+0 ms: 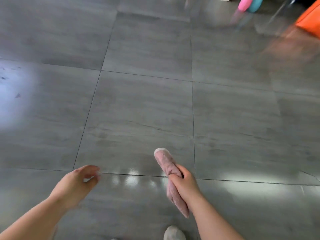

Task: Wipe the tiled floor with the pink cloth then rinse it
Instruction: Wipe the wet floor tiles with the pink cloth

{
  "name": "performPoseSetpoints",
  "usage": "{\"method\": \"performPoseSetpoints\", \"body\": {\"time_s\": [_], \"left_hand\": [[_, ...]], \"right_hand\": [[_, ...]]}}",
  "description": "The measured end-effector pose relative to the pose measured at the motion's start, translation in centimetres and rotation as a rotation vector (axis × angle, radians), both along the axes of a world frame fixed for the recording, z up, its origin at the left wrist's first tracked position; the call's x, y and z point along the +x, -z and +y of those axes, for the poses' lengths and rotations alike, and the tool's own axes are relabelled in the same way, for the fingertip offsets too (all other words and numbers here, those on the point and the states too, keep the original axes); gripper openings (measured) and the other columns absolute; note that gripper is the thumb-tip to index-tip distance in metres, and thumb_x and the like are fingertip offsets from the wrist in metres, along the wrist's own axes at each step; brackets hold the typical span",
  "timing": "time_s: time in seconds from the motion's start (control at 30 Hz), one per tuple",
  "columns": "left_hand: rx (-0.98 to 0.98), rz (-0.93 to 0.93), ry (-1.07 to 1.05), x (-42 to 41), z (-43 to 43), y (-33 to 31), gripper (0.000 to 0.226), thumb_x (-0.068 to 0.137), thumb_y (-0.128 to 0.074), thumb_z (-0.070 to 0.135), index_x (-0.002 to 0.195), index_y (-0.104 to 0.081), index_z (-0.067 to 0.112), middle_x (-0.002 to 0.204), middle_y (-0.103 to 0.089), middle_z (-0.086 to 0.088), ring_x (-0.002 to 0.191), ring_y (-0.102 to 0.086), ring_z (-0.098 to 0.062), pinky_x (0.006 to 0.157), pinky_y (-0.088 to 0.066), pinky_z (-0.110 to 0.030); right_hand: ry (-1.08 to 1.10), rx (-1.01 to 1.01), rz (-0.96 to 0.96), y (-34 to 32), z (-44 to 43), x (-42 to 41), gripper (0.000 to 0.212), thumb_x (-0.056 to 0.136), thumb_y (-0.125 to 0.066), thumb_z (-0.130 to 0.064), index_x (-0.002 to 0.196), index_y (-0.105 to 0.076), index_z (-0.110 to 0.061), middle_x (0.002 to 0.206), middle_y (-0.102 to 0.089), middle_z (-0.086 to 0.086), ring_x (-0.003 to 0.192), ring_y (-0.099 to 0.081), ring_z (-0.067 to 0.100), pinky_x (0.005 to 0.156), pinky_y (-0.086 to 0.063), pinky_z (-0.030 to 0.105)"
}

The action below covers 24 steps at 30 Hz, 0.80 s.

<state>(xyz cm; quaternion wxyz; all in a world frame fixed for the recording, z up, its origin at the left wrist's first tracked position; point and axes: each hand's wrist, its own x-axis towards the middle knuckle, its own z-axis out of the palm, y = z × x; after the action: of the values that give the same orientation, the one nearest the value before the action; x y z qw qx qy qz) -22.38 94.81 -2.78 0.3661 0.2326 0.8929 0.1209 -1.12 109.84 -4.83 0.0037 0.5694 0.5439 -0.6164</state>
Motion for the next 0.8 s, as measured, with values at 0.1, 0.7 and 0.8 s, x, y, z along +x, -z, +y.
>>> {"method": "performPoseSetpoints", "body": {"time_s": [0.1, 0.7, 0.8], "left_hand": [[0.027, -0.015, -0.01, 0.7, 0.5, -9.6, 0.027, 0.086, -0.058, 0.02, 0.112, -0.062, 0.016, 0.108, -0.068, -0.008, 0.102, -0.06, -0.025, 0.075, -0.035, -0.025], [0.23, -0.01, 0.138, 10.8, 6.0, -37.0, 0.028, 0.089, -0.052, 0.02, 0.115, -0.06, 0.014, 0.11, -0.065, -0.01, 0.089, -0.047, -0.019, 0.078, -0.032, -0.024], [0.262, -0.057, 0.235, 14.3, 9.1, -37.2, 0.026, 0.089, -0.052, 0.019, 0.113, -0.061, 0.014, 0.104, -0.064, -0.008, 0.09, -0.049, -0.019, 0.078, -0.034, -0.025]], "right_hand": [[-0.025, 0.003, -0.03, -9.3, -0.5, 1.7, 0.036, 0.083, -0.047, 0.001, 0.074, -0.055, -0.033, 0.07, -0.059, -0.01, 0.062, -0.055, -0.002, 0.057, -0.041, 0.005], [0.139, 0.264, 0.062, -37.6, 1.7, 12.0, 0.038, 0.091, -0.043, -0.006, 0.126, -0.052, -0.017, 0.106, -0.056, -0.003, 0.109, -0.054, 0.017, 0.086, -0.036, 0.02], [0.239, 0.305, 0.005, -37.6, 1.8, 18.3, 0.036, 0.092, -0.042, -0.007, 0.125, -0.051, -0.015, 0.102, -0.059, -0.001, 0.095, -0.055, 0.016, 0.075, -0.039, 0.02]]}}
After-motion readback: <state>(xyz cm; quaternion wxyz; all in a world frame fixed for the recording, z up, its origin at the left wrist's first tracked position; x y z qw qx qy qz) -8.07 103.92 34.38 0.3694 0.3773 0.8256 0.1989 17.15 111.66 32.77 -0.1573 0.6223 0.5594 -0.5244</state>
